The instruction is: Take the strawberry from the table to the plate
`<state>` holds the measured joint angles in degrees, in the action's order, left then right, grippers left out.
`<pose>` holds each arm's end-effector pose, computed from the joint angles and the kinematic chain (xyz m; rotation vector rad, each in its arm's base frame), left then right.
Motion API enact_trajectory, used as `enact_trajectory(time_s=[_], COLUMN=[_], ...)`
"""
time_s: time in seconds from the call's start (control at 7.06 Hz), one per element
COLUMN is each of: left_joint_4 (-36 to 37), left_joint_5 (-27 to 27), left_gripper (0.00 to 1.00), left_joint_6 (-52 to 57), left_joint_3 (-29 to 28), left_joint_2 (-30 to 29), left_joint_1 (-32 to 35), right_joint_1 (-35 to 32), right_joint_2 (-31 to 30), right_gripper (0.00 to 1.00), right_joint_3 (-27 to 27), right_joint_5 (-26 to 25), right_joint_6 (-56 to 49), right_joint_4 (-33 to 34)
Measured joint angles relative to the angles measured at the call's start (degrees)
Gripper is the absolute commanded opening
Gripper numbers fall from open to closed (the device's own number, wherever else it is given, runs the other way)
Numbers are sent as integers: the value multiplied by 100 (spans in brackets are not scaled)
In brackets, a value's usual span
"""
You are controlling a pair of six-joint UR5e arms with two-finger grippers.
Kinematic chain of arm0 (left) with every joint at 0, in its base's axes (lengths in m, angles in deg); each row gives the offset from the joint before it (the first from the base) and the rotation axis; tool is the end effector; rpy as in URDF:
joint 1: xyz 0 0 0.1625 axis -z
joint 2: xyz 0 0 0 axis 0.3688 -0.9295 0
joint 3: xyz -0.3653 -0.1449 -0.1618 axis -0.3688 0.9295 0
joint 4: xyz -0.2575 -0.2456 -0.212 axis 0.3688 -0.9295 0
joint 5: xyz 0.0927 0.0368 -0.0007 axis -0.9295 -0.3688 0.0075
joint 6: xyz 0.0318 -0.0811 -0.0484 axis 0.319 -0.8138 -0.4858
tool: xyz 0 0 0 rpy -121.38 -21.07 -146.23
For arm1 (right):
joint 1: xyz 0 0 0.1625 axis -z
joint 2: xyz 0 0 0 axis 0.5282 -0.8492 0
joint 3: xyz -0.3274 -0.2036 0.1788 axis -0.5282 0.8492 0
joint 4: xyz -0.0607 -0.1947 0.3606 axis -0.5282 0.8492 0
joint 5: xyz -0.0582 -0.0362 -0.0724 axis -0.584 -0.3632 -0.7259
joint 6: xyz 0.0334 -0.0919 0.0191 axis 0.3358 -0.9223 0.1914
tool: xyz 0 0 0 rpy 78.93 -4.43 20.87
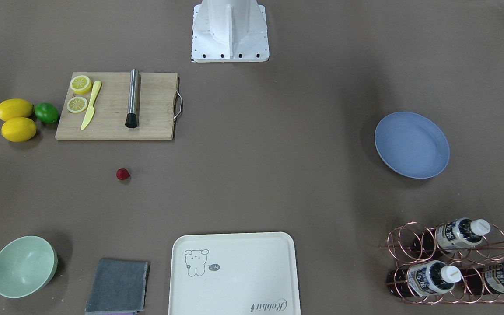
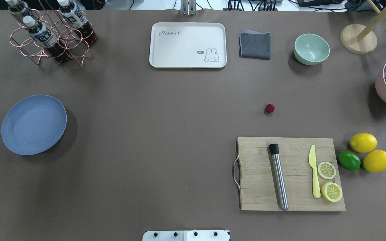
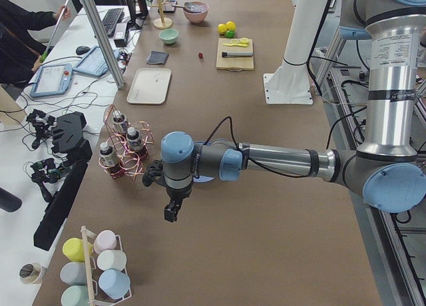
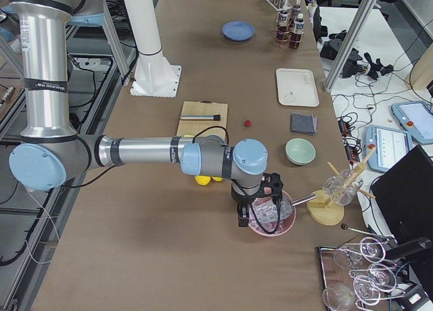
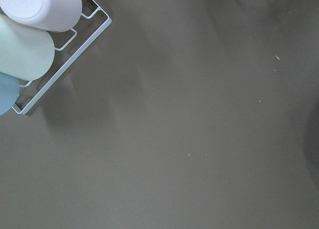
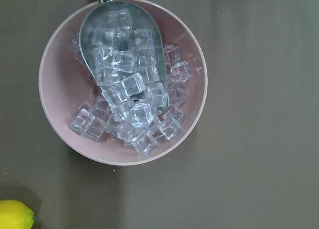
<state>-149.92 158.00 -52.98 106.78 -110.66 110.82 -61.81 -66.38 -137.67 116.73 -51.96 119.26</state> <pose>-0.0636 -0.4884 0.6184 0.2038 0.6626 0.2815 0.0961 -0.4744 0.6322 0.0339 -0.7481 -0.0149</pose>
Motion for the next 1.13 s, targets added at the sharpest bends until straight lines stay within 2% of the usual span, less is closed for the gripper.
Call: enact_trajectory(time_s=[1.13], left_joint_4=[-110], left_joint_5=[0], left_gripper=[98], left_joint_6=[-11], left_joint_3=[-29], left_joint_2=[-8], left_joint_1=[-6], right_joint_1=[0], right_joint_2=[15], right_gripper=[100], right_joint_3=[4], right_joint_5=[0], right_joint_6=[-4], right_joint_4=[0])
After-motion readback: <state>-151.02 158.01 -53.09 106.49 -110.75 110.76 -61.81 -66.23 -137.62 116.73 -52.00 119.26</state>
